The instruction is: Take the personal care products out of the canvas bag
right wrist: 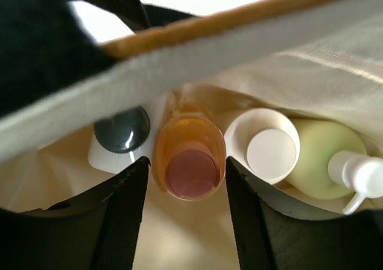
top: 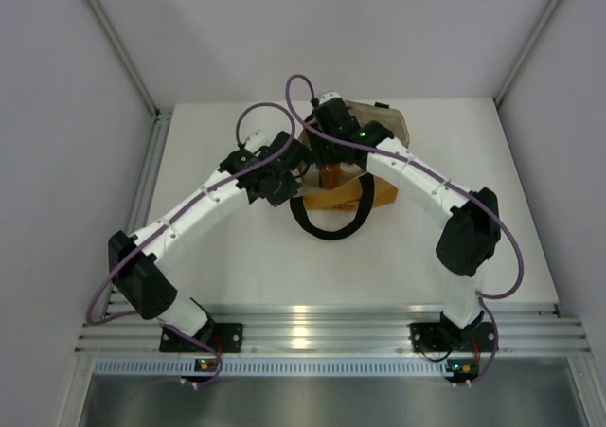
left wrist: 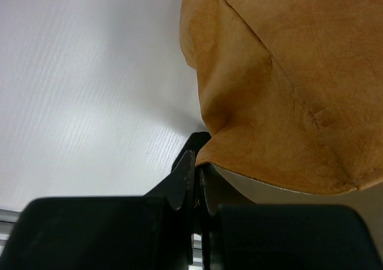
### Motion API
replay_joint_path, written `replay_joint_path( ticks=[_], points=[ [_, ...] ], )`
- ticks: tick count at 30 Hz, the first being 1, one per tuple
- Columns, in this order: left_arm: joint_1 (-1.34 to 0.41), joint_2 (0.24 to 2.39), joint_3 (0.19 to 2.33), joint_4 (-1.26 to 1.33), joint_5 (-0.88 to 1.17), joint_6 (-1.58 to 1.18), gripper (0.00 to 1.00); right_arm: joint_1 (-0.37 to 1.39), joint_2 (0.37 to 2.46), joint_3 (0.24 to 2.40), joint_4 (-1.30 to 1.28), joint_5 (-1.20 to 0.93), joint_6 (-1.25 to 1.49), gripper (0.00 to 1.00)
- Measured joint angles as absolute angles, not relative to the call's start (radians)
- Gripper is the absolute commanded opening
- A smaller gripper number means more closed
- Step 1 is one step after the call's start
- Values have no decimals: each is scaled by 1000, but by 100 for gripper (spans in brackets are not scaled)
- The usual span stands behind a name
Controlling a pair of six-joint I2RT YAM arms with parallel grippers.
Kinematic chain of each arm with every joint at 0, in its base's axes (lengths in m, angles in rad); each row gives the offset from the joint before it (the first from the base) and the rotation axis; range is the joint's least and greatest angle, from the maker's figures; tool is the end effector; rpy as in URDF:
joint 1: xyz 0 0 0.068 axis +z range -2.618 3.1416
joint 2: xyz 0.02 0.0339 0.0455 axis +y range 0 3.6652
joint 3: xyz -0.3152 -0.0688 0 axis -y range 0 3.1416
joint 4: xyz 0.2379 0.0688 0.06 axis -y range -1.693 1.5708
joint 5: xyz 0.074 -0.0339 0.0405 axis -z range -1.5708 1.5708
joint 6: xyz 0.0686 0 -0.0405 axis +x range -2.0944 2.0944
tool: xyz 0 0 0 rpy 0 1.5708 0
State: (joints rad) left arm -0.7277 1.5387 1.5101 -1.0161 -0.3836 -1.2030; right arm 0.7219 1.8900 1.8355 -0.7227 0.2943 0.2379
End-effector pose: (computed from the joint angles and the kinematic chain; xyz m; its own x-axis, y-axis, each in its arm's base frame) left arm 0.2549 -0.1927 0.3627 -0.6768 -0.5560 -0.4826 -0.4312 0.8307 -0.3522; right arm 0.3579 0.2886 0.3618 -0.6240 -0.2489 -0.7407 -0.3397 0.9401 -0.0297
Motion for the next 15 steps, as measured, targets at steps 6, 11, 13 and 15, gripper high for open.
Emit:
replay_joint_path(
  ticks=[6, 11, 13, 15],
  points=[
    [-728, 1549, 1517, -1017, -384, -1171, 0, 702, 1892, 1787, -694, 274, 238, 46],
    [-728, 1549, 1518, -1017, -385, -1156, 0, 694, 1892, 1777, -653, 260, 235, 41],
    [-728, 1549, 1519, -1017, -385, -1150, 0, 692, 1892, 1774, -636, 259, 232, 34],
    [-728, 1549, 1521, -1017, -384, -1148, 0, 691, 1892, 1774, -628, 258, 229, 27]
  ],
)
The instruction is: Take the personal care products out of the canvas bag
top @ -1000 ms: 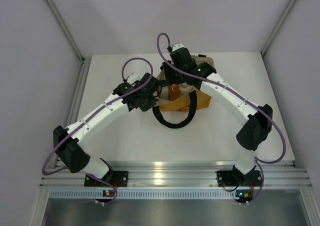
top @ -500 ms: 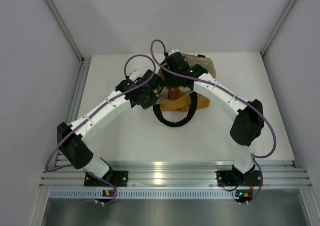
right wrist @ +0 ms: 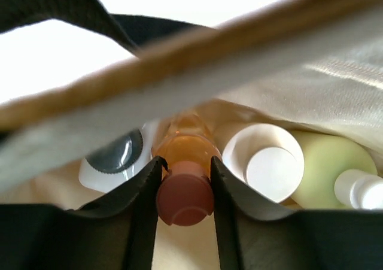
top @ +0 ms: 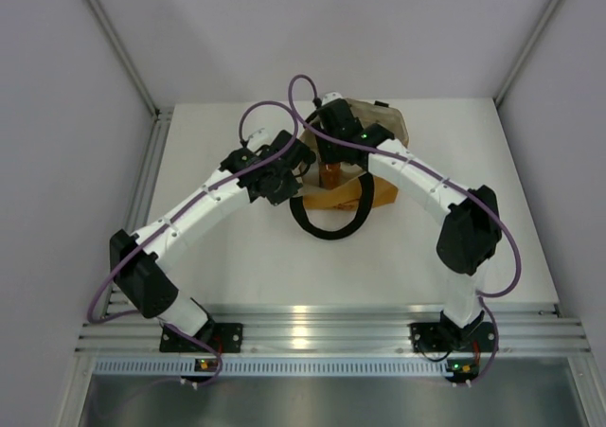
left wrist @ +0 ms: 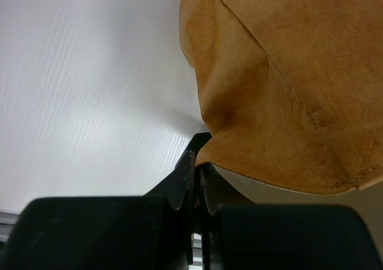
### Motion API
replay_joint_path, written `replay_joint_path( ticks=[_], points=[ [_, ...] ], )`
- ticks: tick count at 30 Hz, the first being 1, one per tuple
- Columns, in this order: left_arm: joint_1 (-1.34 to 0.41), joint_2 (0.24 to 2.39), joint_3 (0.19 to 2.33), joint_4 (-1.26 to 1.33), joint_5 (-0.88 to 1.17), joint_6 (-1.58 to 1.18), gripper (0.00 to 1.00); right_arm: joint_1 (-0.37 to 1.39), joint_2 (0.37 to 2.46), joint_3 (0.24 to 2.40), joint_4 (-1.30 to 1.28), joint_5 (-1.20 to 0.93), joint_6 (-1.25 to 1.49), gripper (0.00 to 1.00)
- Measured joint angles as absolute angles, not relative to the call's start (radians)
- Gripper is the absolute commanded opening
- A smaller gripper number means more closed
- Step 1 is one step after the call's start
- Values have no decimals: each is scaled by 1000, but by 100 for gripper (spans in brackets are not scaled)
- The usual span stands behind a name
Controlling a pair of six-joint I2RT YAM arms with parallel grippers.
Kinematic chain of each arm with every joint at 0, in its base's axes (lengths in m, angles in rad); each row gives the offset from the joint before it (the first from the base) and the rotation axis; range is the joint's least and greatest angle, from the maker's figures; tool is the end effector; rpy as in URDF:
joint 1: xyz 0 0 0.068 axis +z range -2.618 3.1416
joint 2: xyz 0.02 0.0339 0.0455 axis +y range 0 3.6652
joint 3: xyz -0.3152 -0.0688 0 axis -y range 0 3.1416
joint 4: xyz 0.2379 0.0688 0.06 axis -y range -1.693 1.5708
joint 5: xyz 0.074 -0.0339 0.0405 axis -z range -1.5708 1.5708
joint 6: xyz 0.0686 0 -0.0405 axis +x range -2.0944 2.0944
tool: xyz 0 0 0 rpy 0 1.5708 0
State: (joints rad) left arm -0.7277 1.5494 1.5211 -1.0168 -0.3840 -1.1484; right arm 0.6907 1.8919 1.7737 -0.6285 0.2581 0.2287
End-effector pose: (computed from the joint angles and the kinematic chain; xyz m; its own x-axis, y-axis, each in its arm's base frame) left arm 0.2574 -0.1949 0.3628 -0.6992 -0.5097 -0.5013 -0.3938 0.8599 -0.3249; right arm 0.3702 0.2832 0.3488 -0.6168 -0.2254 -0.7541 -0.3406 0.9402 -0.0025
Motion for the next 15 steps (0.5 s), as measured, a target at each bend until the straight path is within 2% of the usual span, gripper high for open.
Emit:
replay_joint_path(
  ticks=[2, 7, 15],
  points=[
    [-728, 1549, 1524, -1017, -384, -1145, 0, 691, 1892, 1774, -628, 262, 222, 17],
    [-728, 1549, 1525, -1017, -384, -1142, 0, 690, 1892, 1774, -627, 260, 220, 0],
    [-728, 1549, 1529, -1017, -383, -1136, 0, 690, 1869, 1760, -641, 258, 228, 0]
  ],
)
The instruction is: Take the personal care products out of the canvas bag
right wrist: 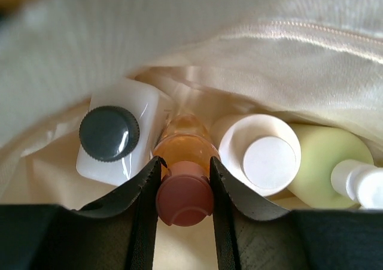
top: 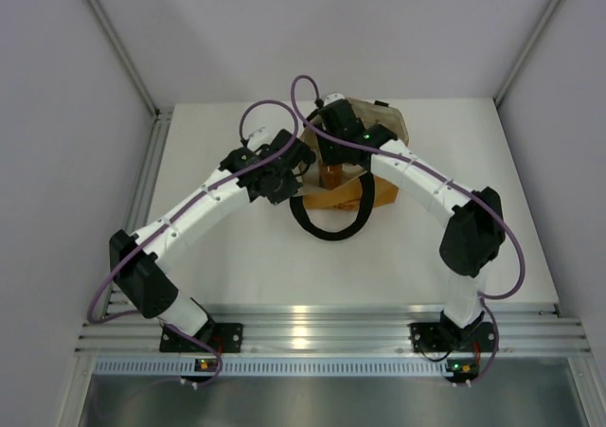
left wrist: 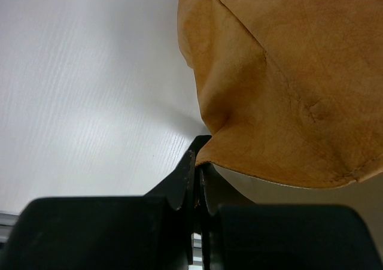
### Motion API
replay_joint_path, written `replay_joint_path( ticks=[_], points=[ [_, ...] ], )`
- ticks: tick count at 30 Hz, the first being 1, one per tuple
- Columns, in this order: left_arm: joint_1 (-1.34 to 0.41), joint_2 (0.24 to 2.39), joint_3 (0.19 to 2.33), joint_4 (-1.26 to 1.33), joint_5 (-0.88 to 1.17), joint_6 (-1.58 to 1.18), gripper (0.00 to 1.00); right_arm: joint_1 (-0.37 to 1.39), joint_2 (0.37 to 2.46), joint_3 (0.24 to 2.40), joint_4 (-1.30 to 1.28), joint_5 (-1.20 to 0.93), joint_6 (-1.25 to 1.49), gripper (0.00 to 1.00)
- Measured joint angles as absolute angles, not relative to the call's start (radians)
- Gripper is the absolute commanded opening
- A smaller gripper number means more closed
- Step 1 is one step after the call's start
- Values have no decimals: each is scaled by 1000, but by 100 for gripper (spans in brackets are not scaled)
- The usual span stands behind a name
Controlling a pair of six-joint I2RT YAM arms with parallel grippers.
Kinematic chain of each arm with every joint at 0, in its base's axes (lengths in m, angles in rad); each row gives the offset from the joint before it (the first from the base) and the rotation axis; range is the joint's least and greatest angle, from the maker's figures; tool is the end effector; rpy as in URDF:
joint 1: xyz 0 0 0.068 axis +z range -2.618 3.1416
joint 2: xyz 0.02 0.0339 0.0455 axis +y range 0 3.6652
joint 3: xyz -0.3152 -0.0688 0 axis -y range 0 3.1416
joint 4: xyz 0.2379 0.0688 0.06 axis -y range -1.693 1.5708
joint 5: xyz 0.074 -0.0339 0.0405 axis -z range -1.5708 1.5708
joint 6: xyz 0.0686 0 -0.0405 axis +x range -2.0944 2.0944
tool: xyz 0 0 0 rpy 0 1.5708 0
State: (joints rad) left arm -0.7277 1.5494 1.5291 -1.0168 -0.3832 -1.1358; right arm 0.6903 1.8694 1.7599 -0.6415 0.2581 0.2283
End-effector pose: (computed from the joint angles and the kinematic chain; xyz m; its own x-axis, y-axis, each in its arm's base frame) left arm 0.2578 -0.1953 0.3653 -0.7016 -0.5015 -0.5063 -0.3829 0.8645 -0.3257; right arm 0.3646 0.2784 0.3526 -0.6193 -0.2276 -0.7515 -0.3405 0.9402 -0.0042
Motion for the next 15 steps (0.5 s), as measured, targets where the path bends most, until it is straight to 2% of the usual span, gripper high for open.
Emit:
replay_joint_path(
  ticks=[10, 15],
  points=[
    [-728, 1549, 1540, -1017, -382, -1127, 0, 692, 1807, 1775, -690, 257, 229, 0],
    [-728, 1549, 1541, -1017, -382, -1126, 0, 701, 1755, 1856, -760, 265, 219, 0]
  ],
)
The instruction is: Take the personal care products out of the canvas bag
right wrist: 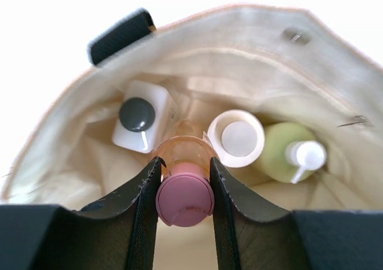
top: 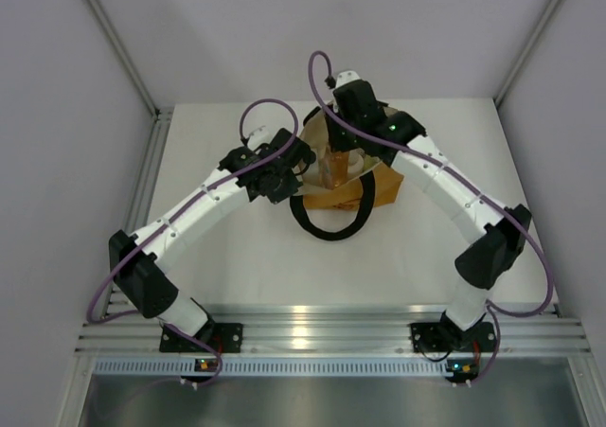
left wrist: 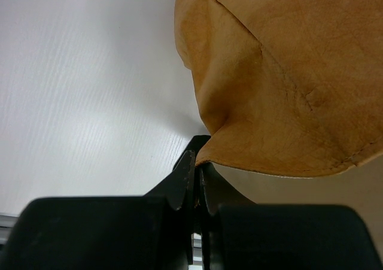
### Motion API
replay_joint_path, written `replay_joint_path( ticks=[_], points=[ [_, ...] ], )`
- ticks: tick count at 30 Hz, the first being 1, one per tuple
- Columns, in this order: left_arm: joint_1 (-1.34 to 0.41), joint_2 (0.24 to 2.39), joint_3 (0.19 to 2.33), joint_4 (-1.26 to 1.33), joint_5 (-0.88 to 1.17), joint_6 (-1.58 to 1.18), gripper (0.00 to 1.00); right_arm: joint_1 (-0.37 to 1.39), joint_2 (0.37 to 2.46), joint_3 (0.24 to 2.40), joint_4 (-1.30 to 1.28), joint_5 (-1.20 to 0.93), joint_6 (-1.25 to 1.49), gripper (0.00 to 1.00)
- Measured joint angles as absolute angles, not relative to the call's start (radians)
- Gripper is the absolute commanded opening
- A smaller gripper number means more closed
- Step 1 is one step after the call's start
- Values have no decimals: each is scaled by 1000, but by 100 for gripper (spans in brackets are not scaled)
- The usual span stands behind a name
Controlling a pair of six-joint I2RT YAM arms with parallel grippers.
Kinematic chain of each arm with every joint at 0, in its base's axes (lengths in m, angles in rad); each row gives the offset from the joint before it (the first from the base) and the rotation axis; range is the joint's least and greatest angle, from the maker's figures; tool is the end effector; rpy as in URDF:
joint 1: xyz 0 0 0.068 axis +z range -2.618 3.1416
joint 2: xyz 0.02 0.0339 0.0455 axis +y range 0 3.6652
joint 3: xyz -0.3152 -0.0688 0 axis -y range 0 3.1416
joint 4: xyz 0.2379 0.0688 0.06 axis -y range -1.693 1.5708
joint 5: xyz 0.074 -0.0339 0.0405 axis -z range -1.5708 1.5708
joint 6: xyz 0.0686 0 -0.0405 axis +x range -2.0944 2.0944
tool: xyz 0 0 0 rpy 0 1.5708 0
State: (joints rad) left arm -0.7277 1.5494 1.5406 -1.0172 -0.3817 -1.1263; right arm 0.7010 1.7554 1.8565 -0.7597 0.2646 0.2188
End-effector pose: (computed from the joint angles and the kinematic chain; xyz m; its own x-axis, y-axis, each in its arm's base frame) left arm 0.2582 -0.1958 0.3688 -0.7018 -0.4969 -0.5105 -0.3731 0.8668 -0.3309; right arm 0.3321 0.2568 0.4212 -0.5574 -0.1963 -0.8067 -0.3519 0.9359 0.0154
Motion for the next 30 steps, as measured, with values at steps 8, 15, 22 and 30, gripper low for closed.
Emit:
replay_joint_path(
  ticks=[8, 15, 22, 30],
  points=[
    [-728, 1550, 1543, -1017, -382, -1124, 0, 728, 1687, 2015, -858, 277, 186, 0],
    [-728, 1550, 1543, -1017, -382, -1123, 0, 737, 1600, 2112, -952, 282, 183, 0],
    [-728, 1557, 1544, -1017, -380, -1123, 0, 737, 1496, 2180, -1028, 324, 187, 0],
    [-728, 1562, 1545, -1018, -379, -1122, 0, 738, 1383, 2169, -1095, 418, 198, 0]
  ],
)
